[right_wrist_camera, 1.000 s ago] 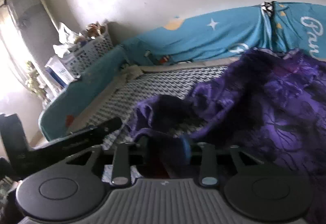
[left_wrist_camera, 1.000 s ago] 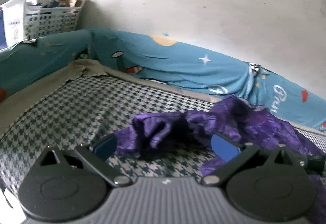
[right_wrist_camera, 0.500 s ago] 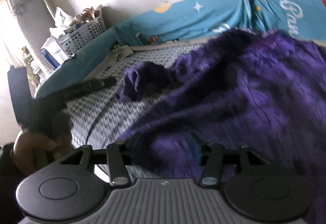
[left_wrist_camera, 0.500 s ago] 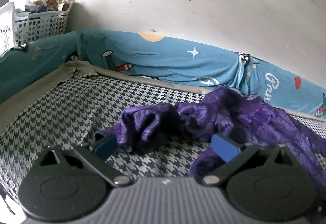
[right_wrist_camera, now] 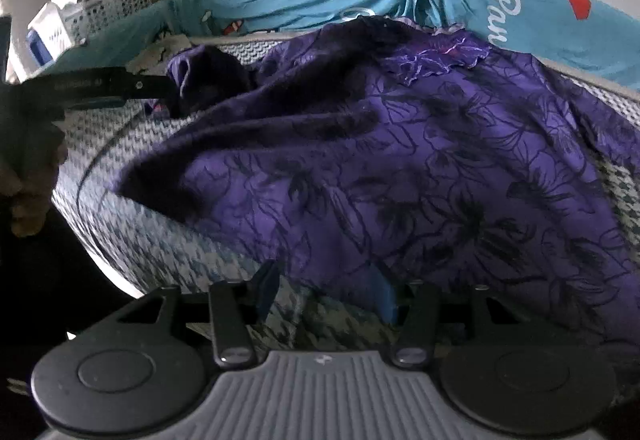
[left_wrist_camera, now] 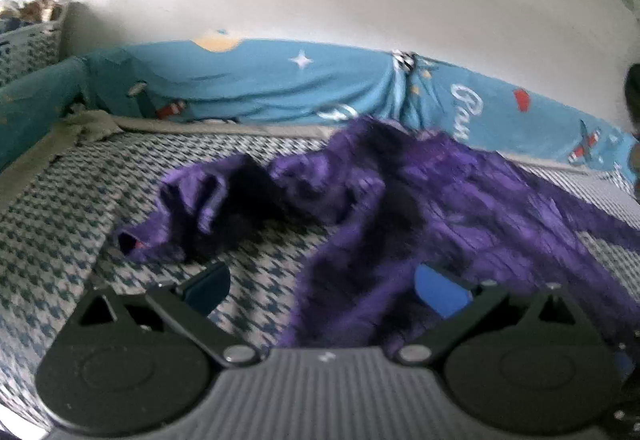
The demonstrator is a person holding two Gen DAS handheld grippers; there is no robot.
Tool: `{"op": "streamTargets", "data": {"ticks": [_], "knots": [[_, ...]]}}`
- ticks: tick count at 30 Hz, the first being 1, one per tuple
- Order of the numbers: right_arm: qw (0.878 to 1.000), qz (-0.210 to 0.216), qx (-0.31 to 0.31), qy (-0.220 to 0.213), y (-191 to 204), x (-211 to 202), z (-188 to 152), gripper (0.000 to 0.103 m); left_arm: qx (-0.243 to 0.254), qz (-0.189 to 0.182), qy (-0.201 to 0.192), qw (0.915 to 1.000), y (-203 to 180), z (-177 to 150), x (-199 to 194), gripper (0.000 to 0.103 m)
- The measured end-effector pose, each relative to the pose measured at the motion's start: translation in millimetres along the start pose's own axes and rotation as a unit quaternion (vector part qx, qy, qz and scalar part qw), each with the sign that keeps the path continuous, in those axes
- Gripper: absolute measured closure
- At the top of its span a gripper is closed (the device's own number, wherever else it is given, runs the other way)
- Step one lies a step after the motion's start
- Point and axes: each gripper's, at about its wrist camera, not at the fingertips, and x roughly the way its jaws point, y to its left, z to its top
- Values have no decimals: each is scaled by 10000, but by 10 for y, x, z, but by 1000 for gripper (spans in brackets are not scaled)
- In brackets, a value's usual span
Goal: Fold clothes
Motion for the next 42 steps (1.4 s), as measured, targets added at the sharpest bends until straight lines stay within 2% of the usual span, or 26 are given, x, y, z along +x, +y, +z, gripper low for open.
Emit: {"op": "streamTargets", "data": {"ticks": [6, 12, 15, 17, 23, 27, 34, 42], "knots": [[9988, -322, -375, 12, 21, 132, -117, 48, 285, -351, 365, 9983, -198, -185, 39, 0], [9940, -689, -839, -106, 34, 252, -228, 50, 717, -682, 788, 9920, -397, -382, 97, 0], [9949, -722, -668, -229, -24, 231, -203, 72, 995, -831, 956, 9869, -498, -471, 118, 0], [9954, -738, -520, -313, -68, 212, -181, 97, 1168, -913, 1035, 9835, -563, -523, 127, 0], [9932, -728, -123, -897, -176, -8, -41, 97, 1484, -1133, 1197, 9751, -723, -626, 151, 0], [9893, -686, 28, -1284, -243, -148, 113, 97, 1620, -1135, 1110, 9739, -800, -633, 160, 0], [9823, -513, 357, -1764, -436, -282, 470, 97, 1584, -788, 790, 9810, -852, -528, 254, 0], [9802, -407, 274, -1916, -654, -206, 799, 97, 1159, -425, 511, 9910, -703, -187, 440, 0]]}}
